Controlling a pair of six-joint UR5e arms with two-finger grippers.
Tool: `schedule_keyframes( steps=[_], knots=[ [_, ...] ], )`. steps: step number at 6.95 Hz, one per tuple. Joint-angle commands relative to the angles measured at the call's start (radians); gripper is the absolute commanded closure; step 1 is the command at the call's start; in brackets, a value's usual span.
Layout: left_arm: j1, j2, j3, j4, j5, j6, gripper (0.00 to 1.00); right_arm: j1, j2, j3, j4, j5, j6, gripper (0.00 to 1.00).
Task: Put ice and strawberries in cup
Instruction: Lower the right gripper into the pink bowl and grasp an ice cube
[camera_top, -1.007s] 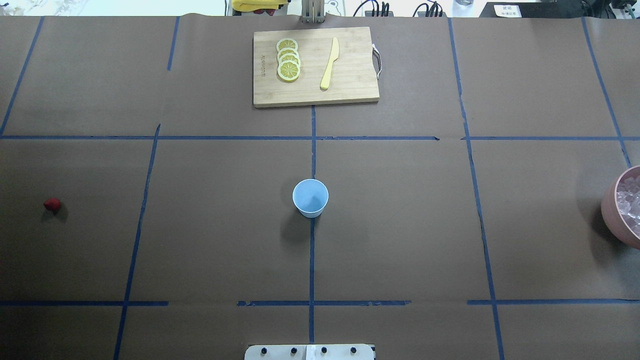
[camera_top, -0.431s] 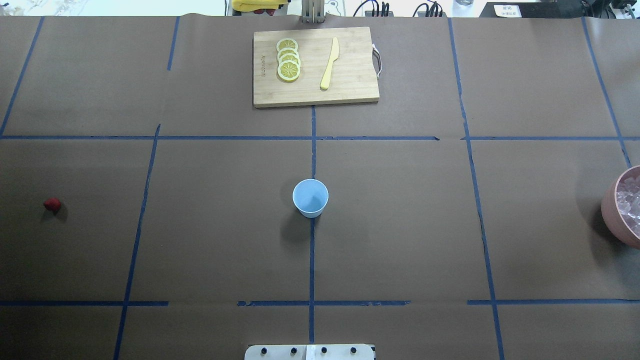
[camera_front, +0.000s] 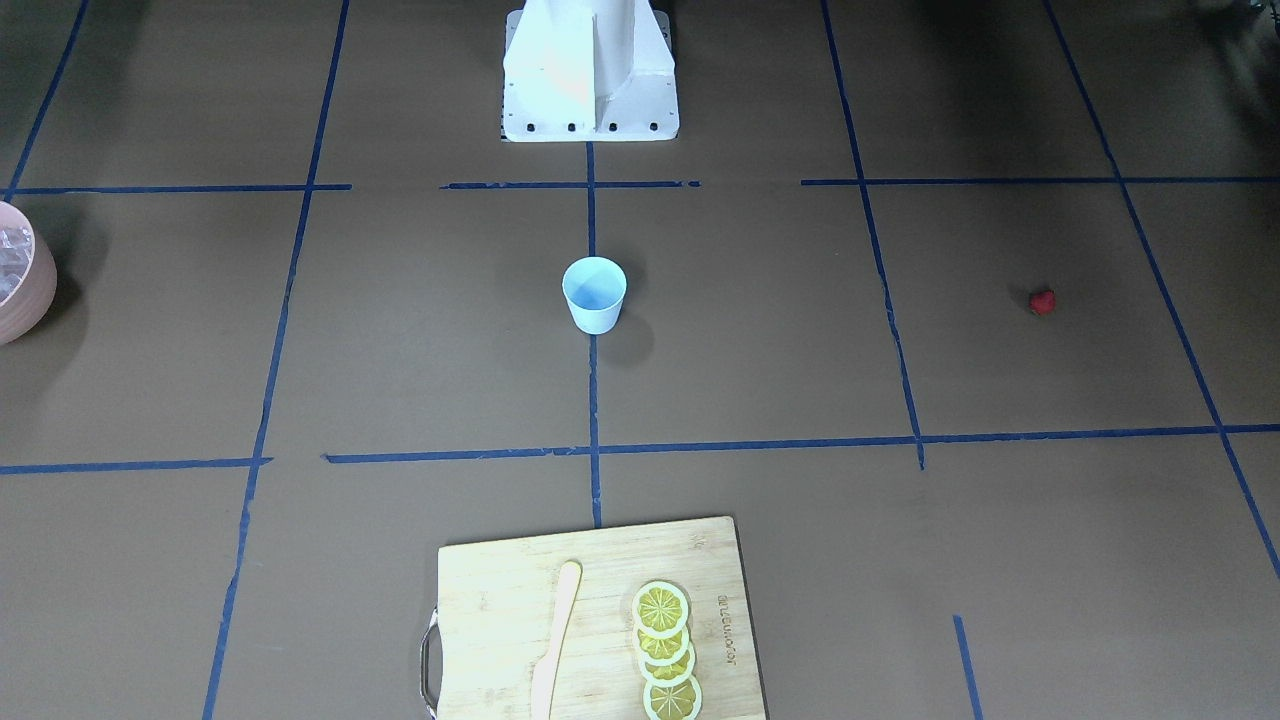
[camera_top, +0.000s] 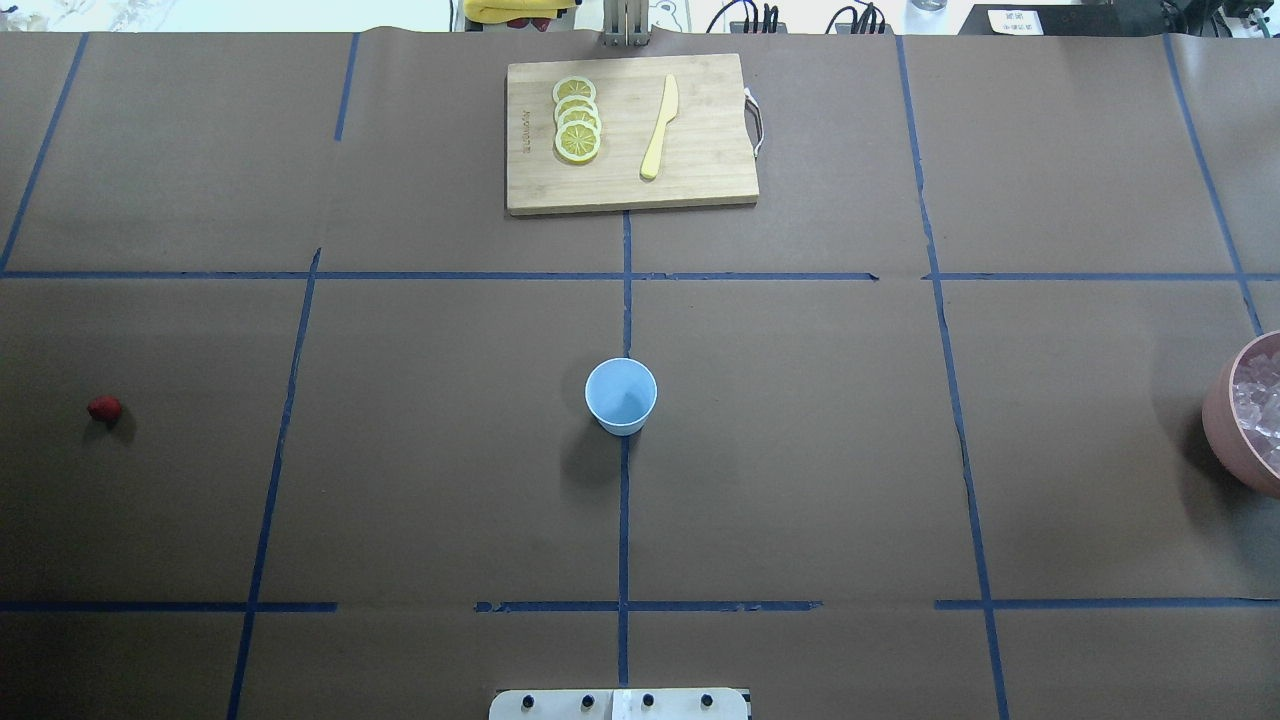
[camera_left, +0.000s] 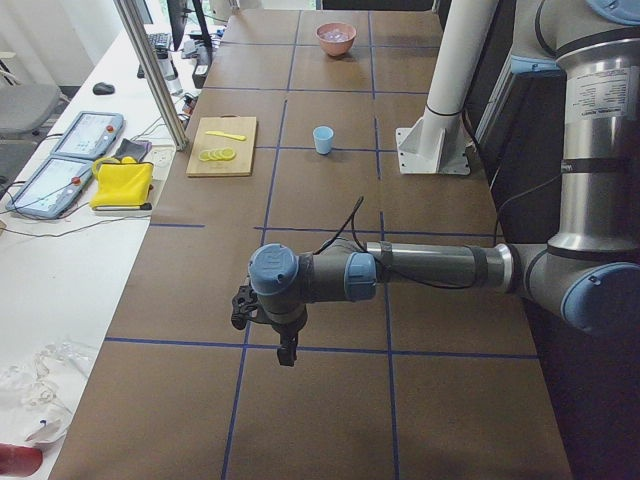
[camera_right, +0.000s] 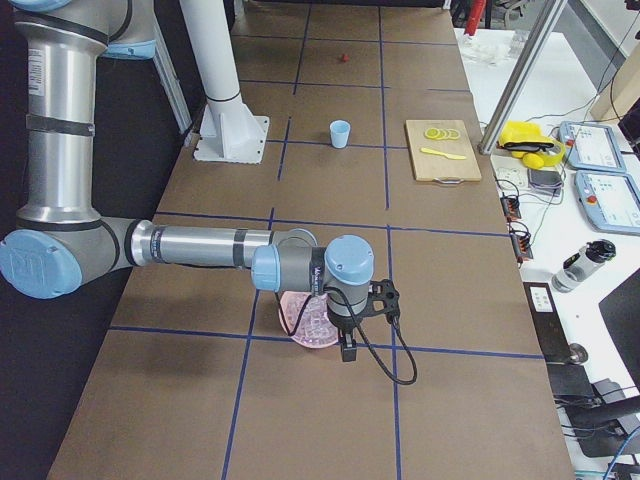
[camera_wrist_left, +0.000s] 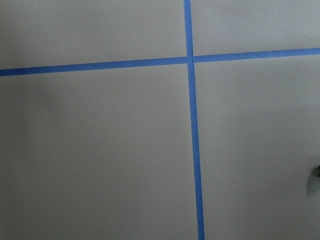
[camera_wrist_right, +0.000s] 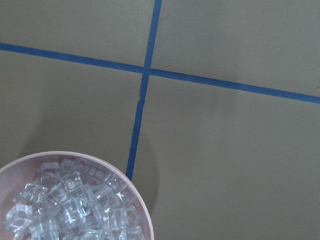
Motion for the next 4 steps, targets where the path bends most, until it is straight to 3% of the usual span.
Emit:
schedule_keyframes(
  steps=[1, 3, 4],
  knots=[
    [0.001, 0.001, -0.002, 0.0, 0.0, 0.0, 0.0, -0.002, -0.002, 0.01, 0.003, 0.003, -0.001, 0.01],
    [0.001, 0.003, 0.001, 0.0, 0.0, 0.0, 0.0, -0.052, -0.005, 0.047, 0.111, 0.099, 0.014, 0.01],
    [0.001, 0.003, 0.004, 0.0, 0.0, 0.0, 0.0, -0.125, 0.0, 0.065, 0.122, 0.101, 0.121, 0.01]
  ],
)
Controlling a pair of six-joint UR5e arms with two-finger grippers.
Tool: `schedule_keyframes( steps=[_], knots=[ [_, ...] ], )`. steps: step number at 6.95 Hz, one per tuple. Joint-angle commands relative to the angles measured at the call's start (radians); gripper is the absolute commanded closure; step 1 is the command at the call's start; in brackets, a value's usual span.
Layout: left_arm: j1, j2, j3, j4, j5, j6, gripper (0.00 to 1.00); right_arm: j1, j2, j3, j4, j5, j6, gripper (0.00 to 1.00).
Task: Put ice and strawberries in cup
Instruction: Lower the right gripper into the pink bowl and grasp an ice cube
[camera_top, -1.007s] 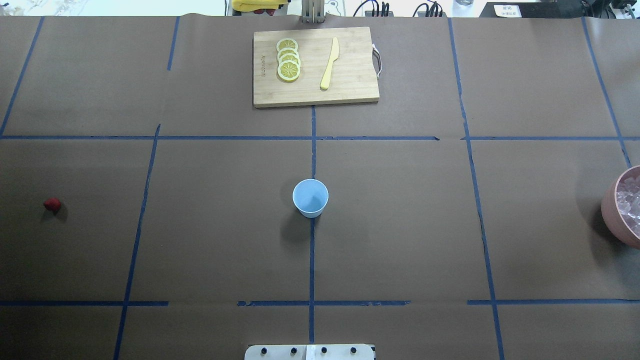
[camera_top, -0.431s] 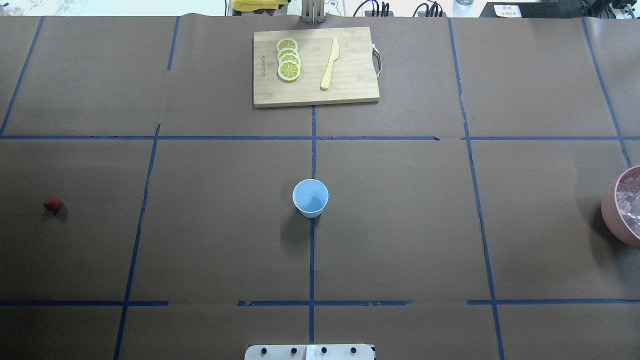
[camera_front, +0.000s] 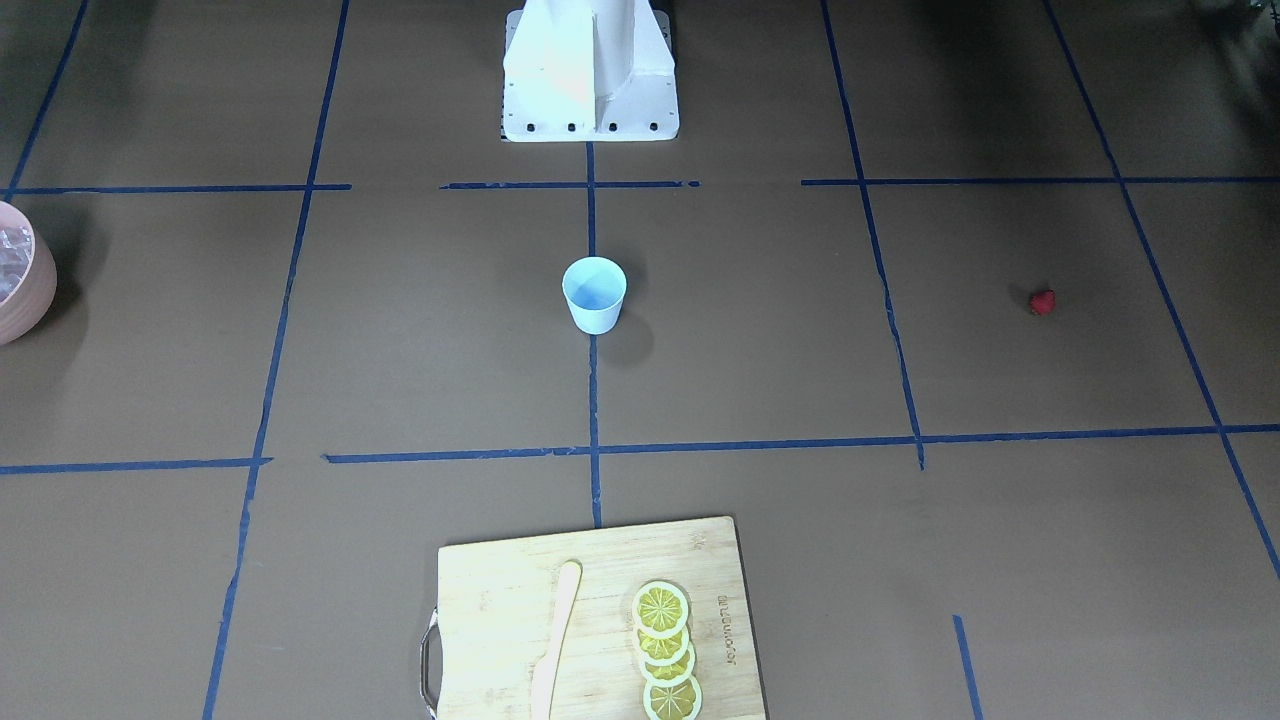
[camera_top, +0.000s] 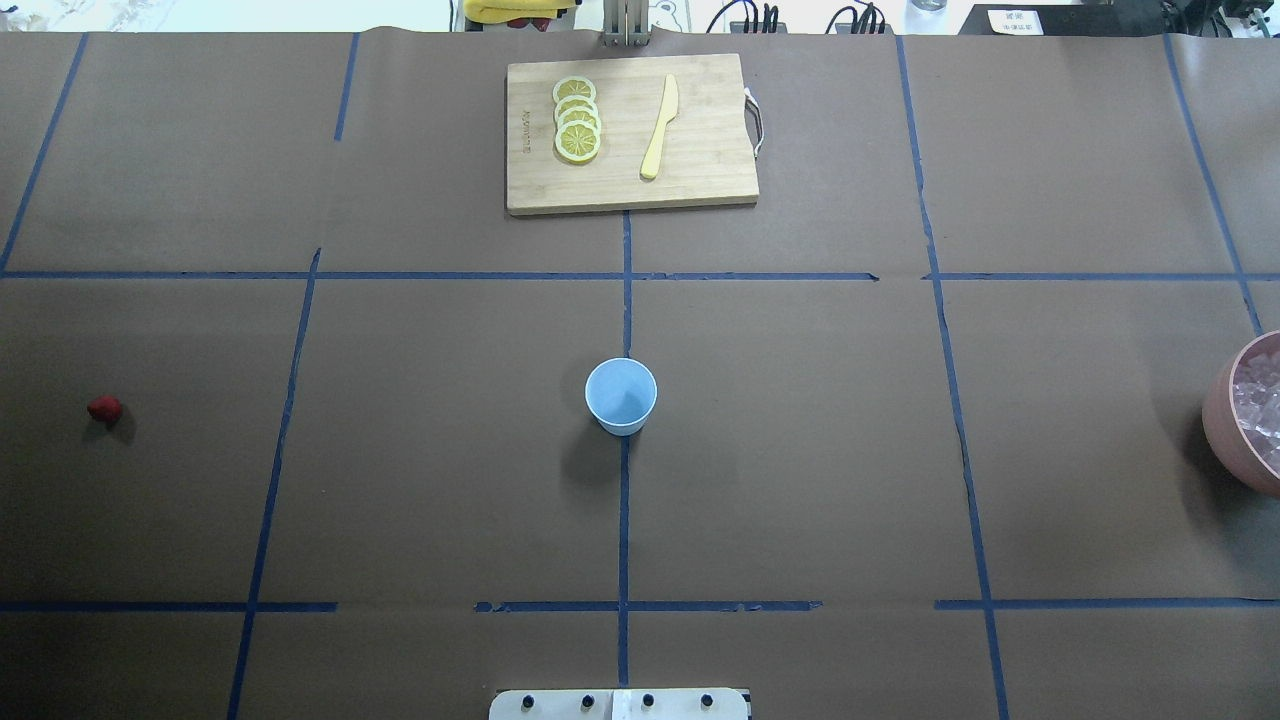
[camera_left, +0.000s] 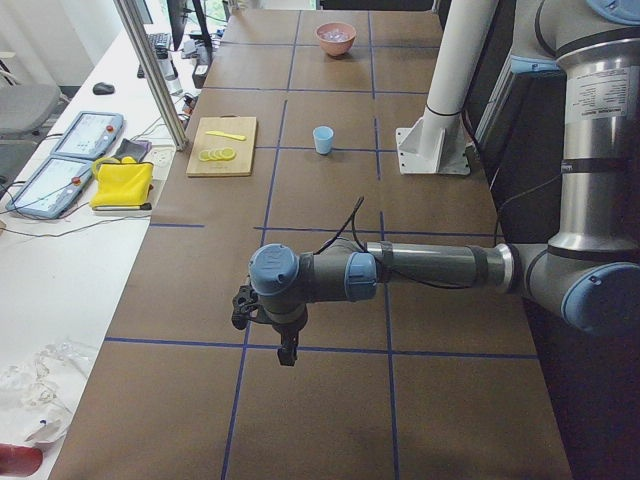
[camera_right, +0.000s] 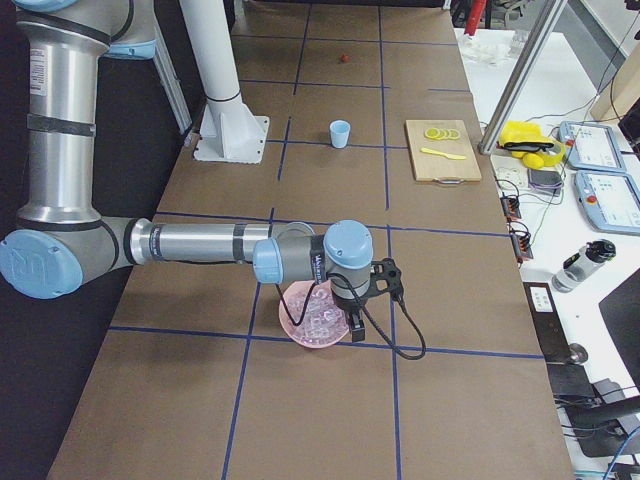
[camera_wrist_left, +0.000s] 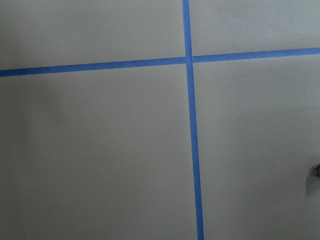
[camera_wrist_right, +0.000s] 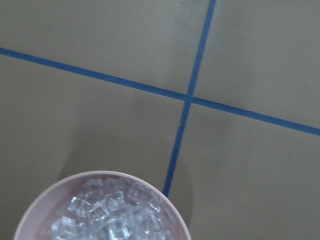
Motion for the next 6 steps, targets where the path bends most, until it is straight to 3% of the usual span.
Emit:
schedule_keyframes(
  steps=[1, 6],
  knots=[
    [0.0, 0.002, 0.005, 0.0, 0.0, 0.0, 0.0, -0.114, -0.008, 0.028, 0.11, 0.014, 0.131, 0.01],
    [0.002, 0.003, 0.005, 0.0, 0.0, -0.002, 0.0, -0.219, -0.035, 0.028, 0.143, -0.058, 0.147, 0.01]
  ],
)
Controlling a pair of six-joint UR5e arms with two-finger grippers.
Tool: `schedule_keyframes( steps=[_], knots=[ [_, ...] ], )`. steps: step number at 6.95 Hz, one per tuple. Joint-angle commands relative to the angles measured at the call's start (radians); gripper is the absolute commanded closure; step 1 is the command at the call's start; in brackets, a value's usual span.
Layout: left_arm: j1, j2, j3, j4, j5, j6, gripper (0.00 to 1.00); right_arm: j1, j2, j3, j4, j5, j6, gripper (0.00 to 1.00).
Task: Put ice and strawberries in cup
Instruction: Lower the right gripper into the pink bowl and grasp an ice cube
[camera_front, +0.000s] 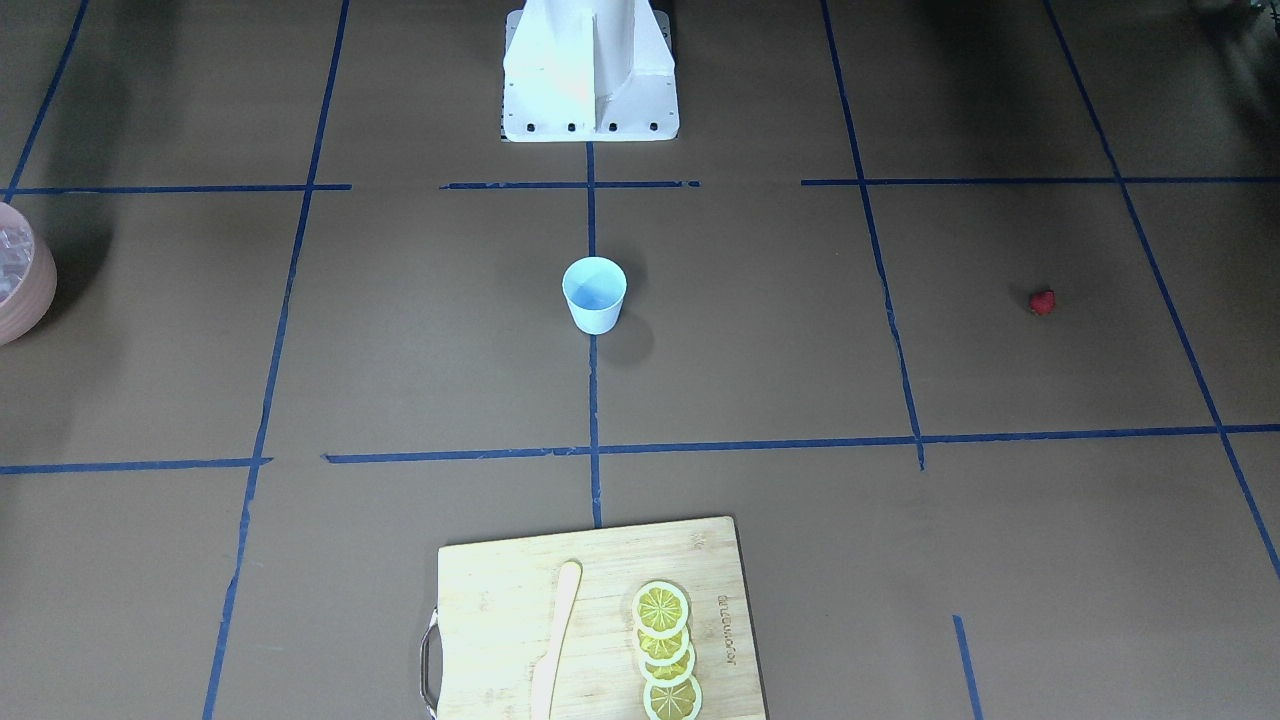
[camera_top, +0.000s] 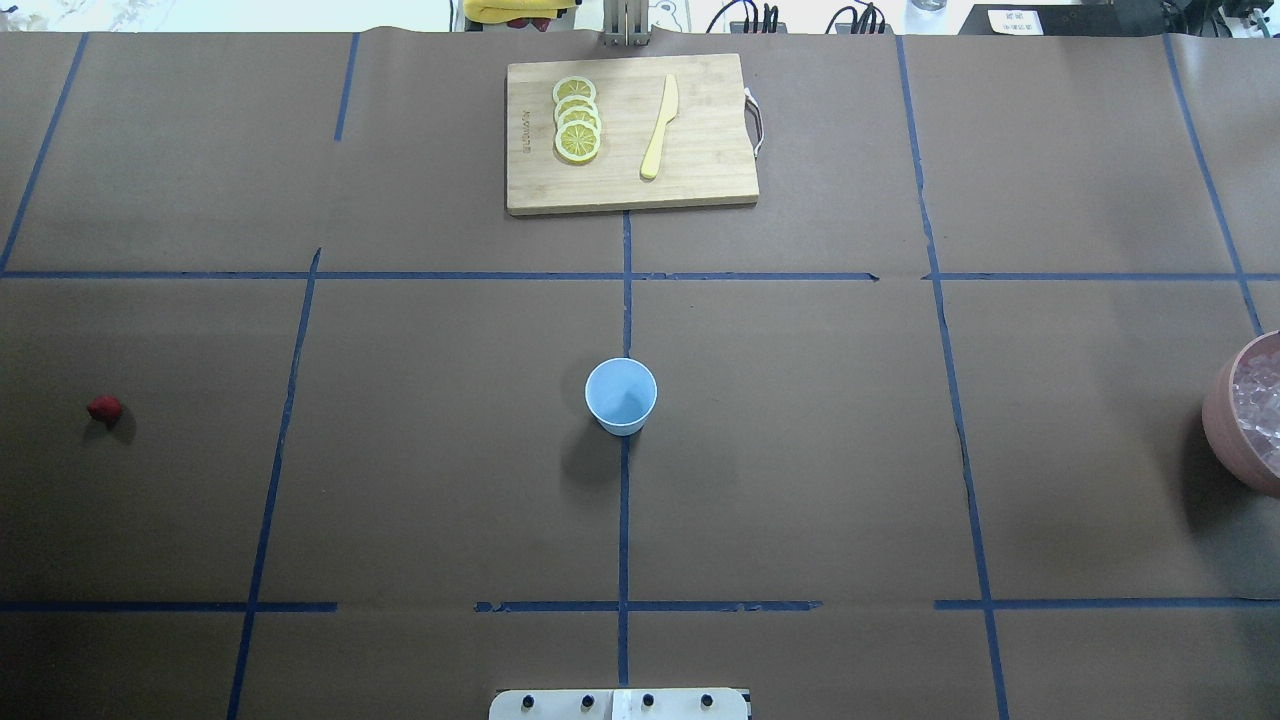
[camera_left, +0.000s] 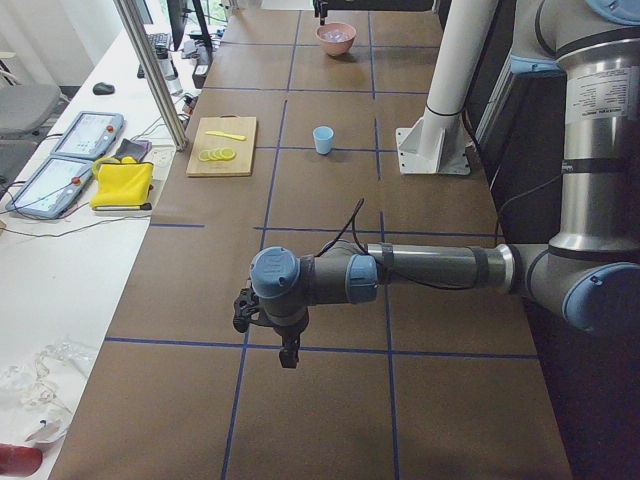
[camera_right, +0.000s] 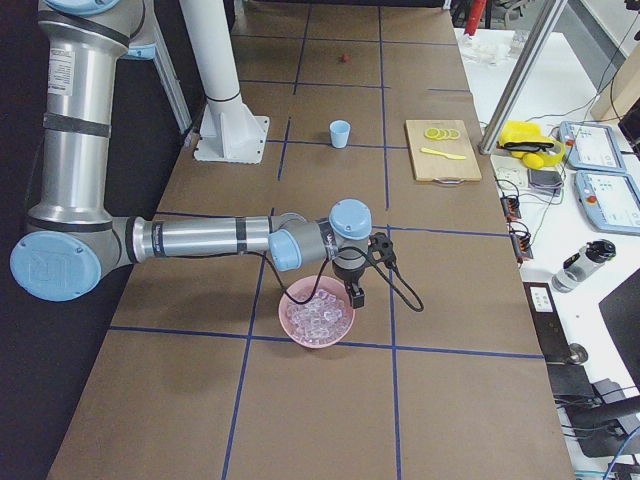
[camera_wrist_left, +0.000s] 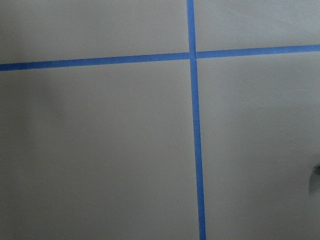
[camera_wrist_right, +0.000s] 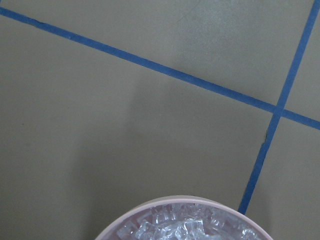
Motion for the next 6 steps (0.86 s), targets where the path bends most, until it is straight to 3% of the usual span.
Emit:
schedule_keyframes(
  steps=[1, 2, 6],
  knots=[
    [0.001, 0.0, 0.0, -0.002, -0.002, 0.0, 0.0, -0.019, -0.03, 0.0, 0.011, -0.026, 0.001, 0.01],
    [0.001, 0.0, 0.0, -0.002, -0.002, 0.0, 0.0, -0.037, -0.067, -0.006, 0.093, -0.051, 0.002, 0.01],
    [0.002, 0.003, 0.0, 0.0, -0.002, 0.0, 0.0, -0.077, -0.089, -0.008, 0.105, -0.077, 0.005, 0.04]
  ],
)
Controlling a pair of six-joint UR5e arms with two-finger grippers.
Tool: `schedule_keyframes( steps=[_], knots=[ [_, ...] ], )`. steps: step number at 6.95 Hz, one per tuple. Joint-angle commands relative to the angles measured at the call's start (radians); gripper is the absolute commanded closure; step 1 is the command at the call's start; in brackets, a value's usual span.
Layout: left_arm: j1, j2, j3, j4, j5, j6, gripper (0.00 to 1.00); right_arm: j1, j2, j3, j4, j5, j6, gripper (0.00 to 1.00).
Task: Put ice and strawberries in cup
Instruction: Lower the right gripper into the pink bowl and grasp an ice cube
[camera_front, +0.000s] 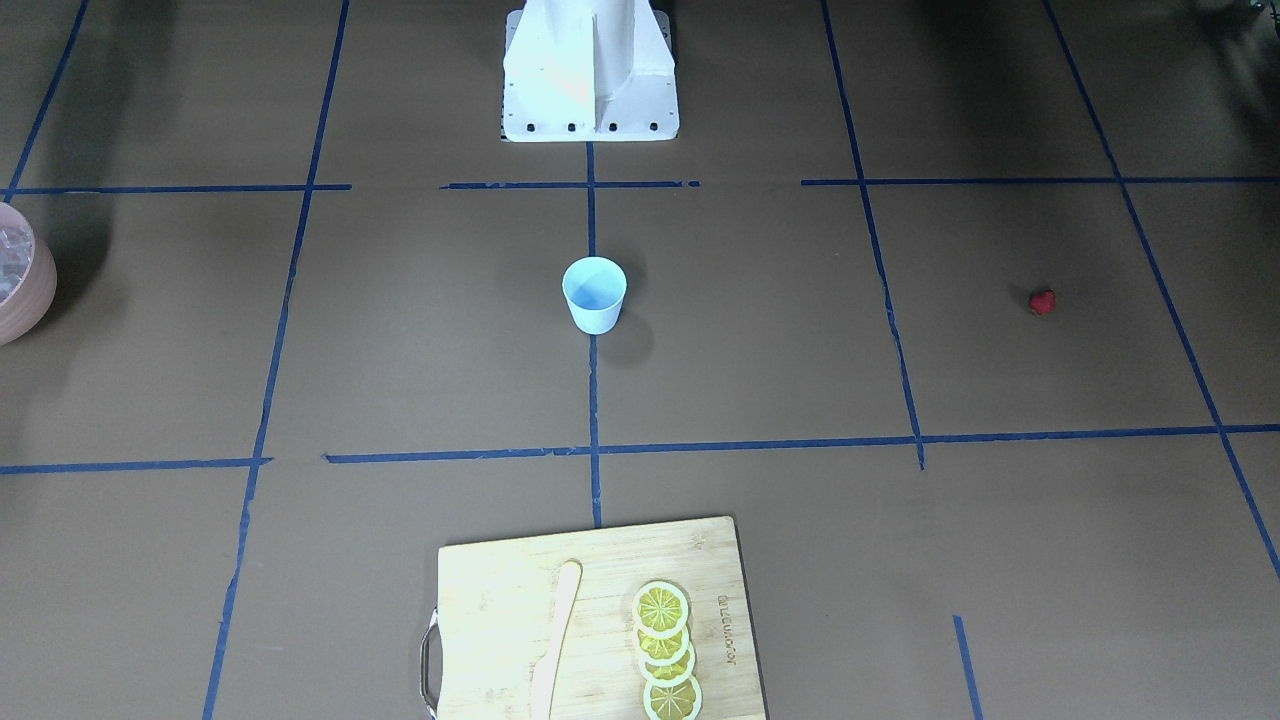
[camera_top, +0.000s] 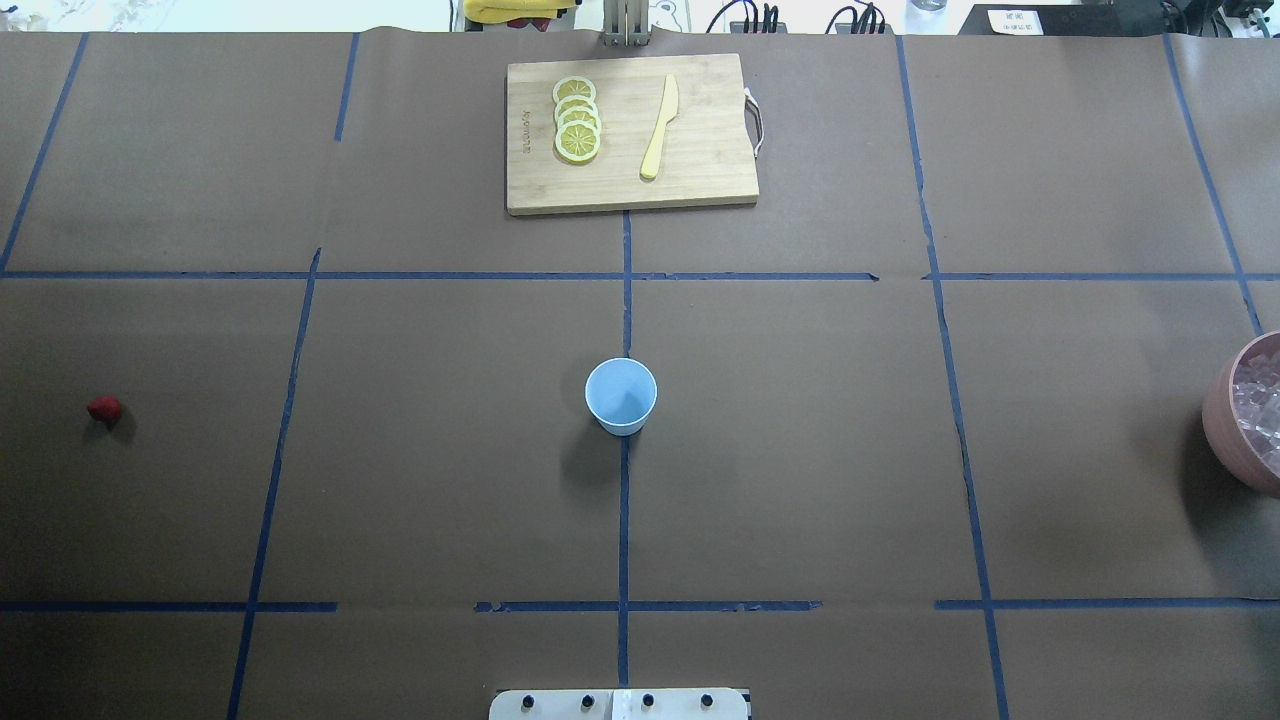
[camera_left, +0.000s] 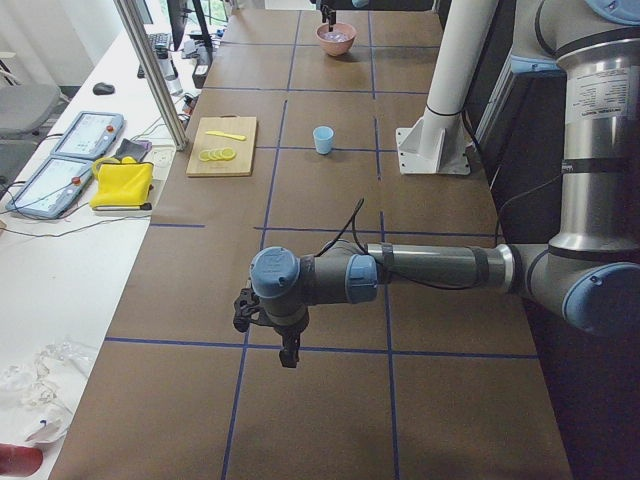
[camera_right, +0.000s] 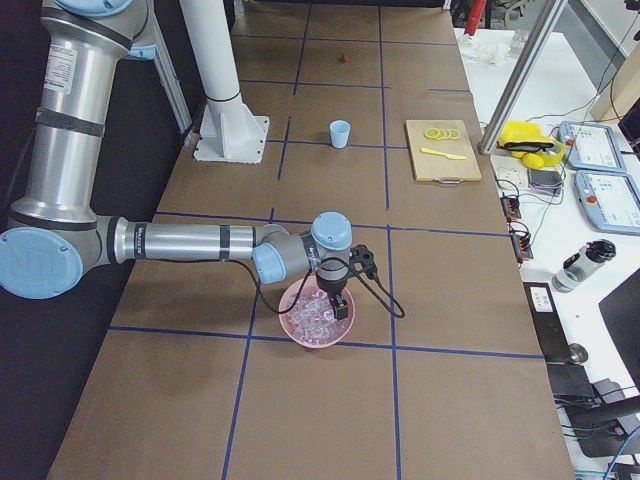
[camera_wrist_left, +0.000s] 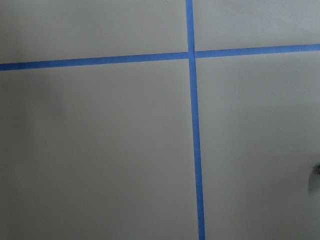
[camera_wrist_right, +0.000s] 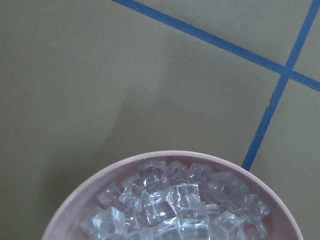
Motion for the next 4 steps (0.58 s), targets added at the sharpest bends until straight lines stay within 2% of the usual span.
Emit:
schedule_keyframes(
  steps=[1, 4],
  knots=[
    [0.0, 0.003, 0.0, 0.0, 0.0, 0.0, 0.0, -0.013, -0.002, -0.001, 0.001, -0.016, -0.001, 0.06],
    [0.0, 0.003, 0.0, -0.001, 0.0, 0.0, 0.0, -0.039, -0.002, -0.009, 0.001, -0.054, -0.002, 0.1]
  ],
)
